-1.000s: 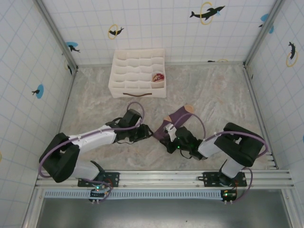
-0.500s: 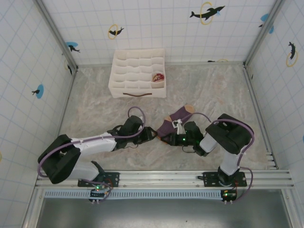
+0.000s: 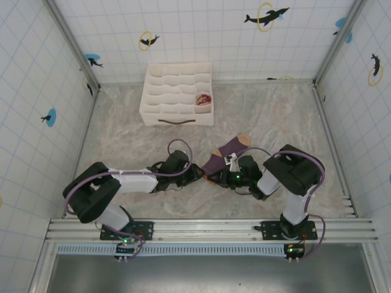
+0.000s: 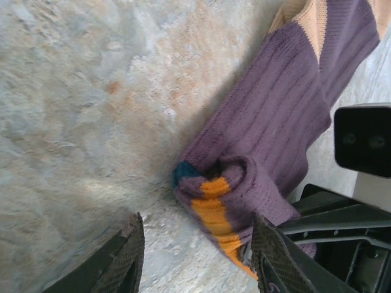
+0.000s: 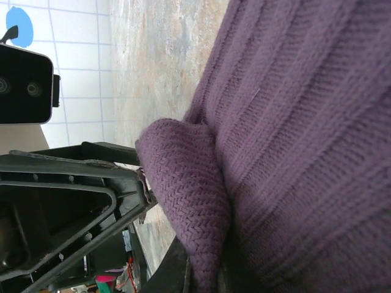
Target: Roll the socks
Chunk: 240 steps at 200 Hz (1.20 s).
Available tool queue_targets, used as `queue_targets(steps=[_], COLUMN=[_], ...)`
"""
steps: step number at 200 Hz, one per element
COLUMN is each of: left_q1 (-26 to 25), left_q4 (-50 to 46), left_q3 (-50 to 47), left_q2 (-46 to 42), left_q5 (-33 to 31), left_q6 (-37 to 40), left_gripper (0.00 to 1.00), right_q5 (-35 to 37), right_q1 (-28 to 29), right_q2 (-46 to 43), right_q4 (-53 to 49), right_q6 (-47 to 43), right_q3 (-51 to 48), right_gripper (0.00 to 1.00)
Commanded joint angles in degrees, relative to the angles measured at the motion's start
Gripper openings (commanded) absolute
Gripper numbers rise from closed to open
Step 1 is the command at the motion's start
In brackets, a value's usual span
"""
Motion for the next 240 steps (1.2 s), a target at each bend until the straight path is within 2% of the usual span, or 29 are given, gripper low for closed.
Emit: queue_targets(steps=[1,62,79,103,118,136,173,205,240], left_q1=[-1.31,-1.81,-1.81,-1.72,-1.15,-0.34,1.42,3.10,4.49], left_q4=[3.04,5.02,4.16,1.23,-1.37,-5.46,-14.05,-19.04,-24.22], left_q3=[1.15,1.30,1.81,3.58,4.87,6.66,10.26,11.45,13.54], left_q2=[2.19,6.26,6.97,7.89,8.12,7.81,7.23,5.51,5.09], left_q5=[-0.76,-2.28,-2.73,-2.50,-1.86,-0.61,2.07,3.79,5.96], left_q6=[-2.28,-4.82,-4.50,-2.71,-1.29,1.05,6.21,9.72,12.70], left_gripper=[0.44,0.41,0.32,0.10,0.00,0.00,0.00,0.00,0.00], right_q5=[1.05,1.55,1.38,1.11,0.96,0.93,7.21,15.45,30.60], right_q1=[-0.70,-0.74,-0.81,-0.94,-0.90,-0.81,0.49,3.07,11.03], right_q2=[3.34,2.28,1.81,0.27,-1.80,-6.30,-19.18,-28.07,-32.86], right_q4=[-14.40,-14.85,-13.80,-14.43,-14.46,-16.26,-36.99,-50.60,-61.28], right_q6=[1.17,1.19,1.32,-0.53,-1.94,-4.99,-17.68,-28.71,-41.25], right_q3=[-1.95,-2.05,-2.56,-2.61,-2.70,-2.47,3.30,8.56,13.34], right_gripper=[0.00,0.00,0.00,0.00,0.08,0.24,0.50,0.60,0.64])
